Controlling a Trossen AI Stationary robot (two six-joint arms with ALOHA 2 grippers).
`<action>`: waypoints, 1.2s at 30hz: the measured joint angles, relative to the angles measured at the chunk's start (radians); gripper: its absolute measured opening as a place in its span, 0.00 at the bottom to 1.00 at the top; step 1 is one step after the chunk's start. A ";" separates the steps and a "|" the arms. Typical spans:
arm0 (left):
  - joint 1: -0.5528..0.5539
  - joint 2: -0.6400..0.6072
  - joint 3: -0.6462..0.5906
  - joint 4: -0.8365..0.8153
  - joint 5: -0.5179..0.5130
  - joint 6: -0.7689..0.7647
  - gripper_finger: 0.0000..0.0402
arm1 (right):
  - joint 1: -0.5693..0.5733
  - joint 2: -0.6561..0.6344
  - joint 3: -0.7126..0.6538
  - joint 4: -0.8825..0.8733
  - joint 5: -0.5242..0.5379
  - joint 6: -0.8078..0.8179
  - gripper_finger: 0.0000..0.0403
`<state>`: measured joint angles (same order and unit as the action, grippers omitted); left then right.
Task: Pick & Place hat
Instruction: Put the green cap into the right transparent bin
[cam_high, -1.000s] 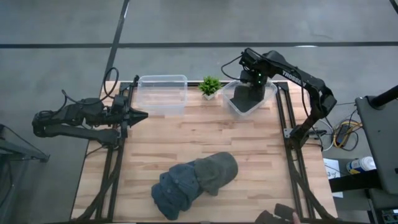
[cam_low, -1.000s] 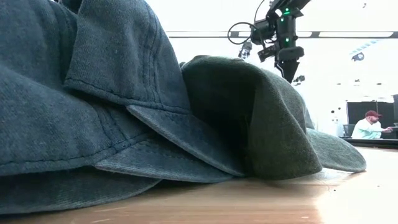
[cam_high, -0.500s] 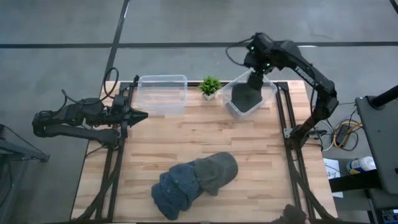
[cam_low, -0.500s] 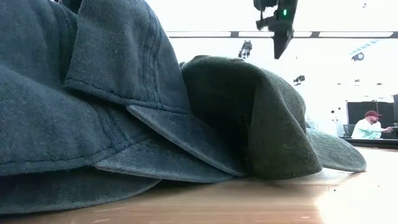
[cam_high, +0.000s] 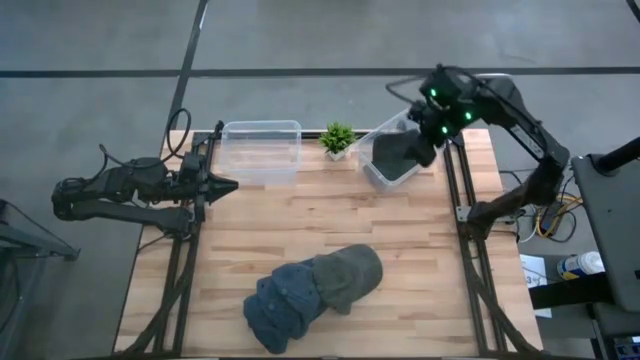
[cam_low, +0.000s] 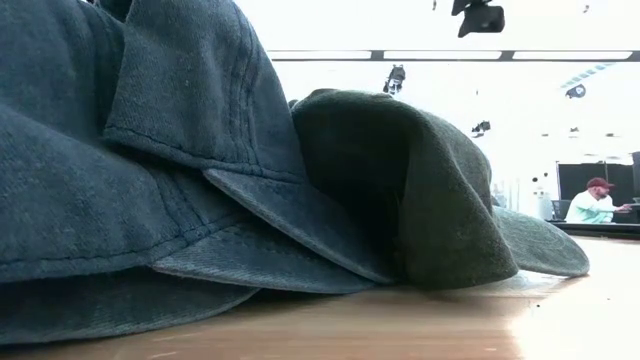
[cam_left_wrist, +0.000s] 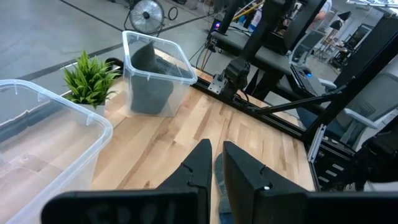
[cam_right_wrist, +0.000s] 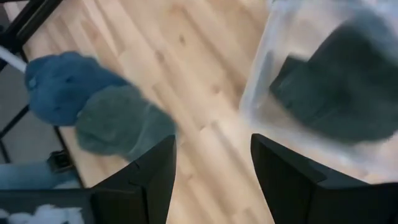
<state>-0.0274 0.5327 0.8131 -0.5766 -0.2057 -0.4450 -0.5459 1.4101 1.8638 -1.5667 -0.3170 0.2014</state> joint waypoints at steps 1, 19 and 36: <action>0.000 0.000 0.000 0.000 0.004 0.000 0.09 | 0.024 -0.026 -0.034 0.006 0.002 0.037 0.50; 0.000 0.000 0.000 0.000 0.007 0.000 0.09 | 0.422 -0.343 -0.746 0.573 0.020 0.695 0.54; 0.000 0.000 0.000 0.000 0.007 -0.001 0.09 | 0.647 -0.233 -1.298 1.322 0.007 1.001 0.85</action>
<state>-0.0273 0.5327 0.8127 -0.5766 -0.1989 -0.4464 0.1012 1.1769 0.5655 -0.2447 -0.3099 1.2023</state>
